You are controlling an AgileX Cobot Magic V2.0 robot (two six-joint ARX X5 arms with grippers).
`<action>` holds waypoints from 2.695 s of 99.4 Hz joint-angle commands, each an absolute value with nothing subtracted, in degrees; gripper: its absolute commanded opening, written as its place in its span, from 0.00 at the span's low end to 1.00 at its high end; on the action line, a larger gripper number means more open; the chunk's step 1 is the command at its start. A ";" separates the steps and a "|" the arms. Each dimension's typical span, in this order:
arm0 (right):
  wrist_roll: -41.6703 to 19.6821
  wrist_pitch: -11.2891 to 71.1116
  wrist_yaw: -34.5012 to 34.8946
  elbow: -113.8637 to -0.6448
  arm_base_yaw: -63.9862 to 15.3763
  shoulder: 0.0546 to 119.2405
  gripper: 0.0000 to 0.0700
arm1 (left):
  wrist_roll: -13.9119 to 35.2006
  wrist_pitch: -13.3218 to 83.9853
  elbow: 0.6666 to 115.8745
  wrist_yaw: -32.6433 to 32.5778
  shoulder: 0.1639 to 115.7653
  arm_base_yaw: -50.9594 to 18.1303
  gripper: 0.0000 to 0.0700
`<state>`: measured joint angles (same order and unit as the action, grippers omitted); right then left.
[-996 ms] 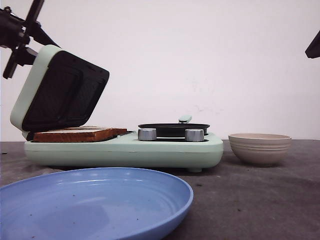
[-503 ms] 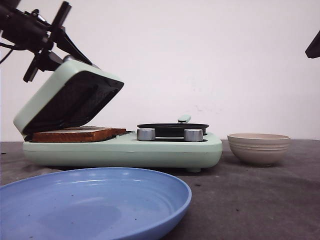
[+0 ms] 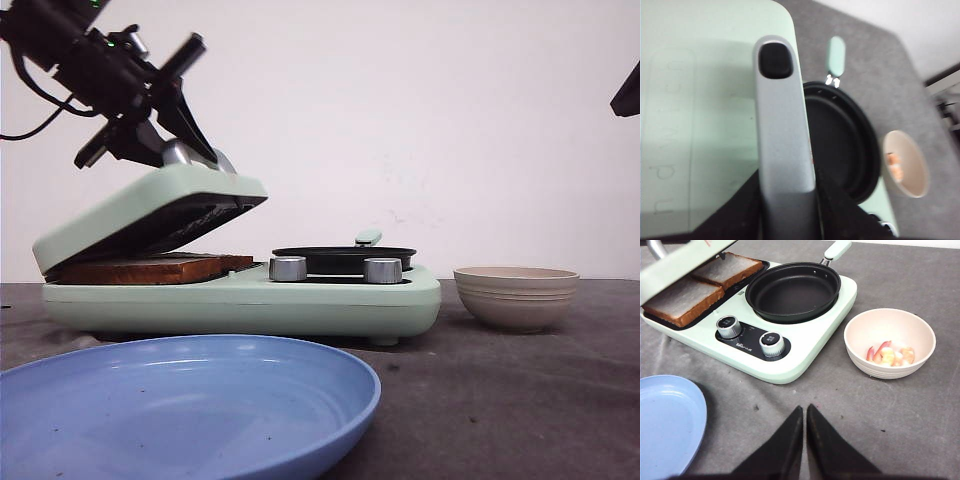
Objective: Make breakfast with bread and shrimp
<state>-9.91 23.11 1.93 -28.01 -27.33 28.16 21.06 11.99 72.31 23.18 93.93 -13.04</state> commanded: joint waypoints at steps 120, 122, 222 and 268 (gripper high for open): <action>-10.48 22.81 2.13 -28.05 -27.62 28.34 0.00 | 8.14 14.98 72.71 10.55 101.51 -19.68 0.29; -10.48 22.81 2.13 -28.05 -27.62 28.34 0.00 | 8.14 14.98 72.71 10.55 101.51 -19.68 0.32; -11.16 20.86 1.87 -28.84 -27.59 28.23 0.00 | 6.63 18.98 72.66 14.87 76.90 -19.51 0.61; -12.71 23.68 -1.08 -33.61 -23.70 31.03 0.01 | 6.07 19.62 64.16 15.07 59.55 -19.51 0.50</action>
<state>-12.01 23.75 -0.91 -31.99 -24.38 29.76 6.76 20.69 65.98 14.85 60.99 -19.27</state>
